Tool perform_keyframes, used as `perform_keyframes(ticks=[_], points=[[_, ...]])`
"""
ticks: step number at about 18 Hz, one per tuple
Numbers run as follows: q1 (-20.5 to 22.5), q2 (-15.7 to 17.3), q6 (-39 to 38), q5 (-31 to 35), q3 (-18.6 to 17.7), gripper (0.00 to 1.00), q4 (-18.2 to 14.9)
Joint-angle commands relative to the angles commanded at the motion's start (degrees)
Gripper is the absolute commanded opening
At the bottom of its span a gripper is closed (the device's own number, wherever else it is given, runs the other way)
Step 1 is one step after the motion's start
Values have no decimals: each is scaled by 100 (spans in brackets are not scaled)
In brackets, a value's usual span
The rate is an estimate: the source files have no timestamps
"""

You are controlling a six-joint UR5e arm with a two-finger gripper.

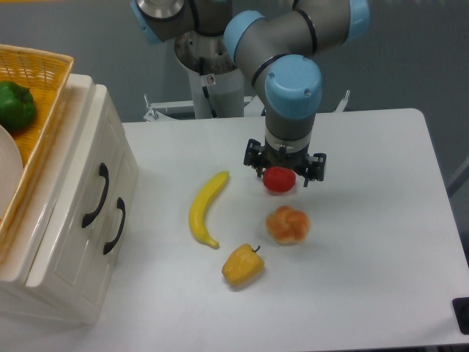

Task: Slide the top white drawer open
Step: 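Lift the gripper up from above the red apple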

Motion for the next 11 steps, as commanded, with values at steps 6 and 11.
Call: perform_keyframes(ticks=[6, 11], points=[[44, -26, -528, -764, 105, 100, -9], [-35, -70, -904, -1168, 114, 100, -35]])
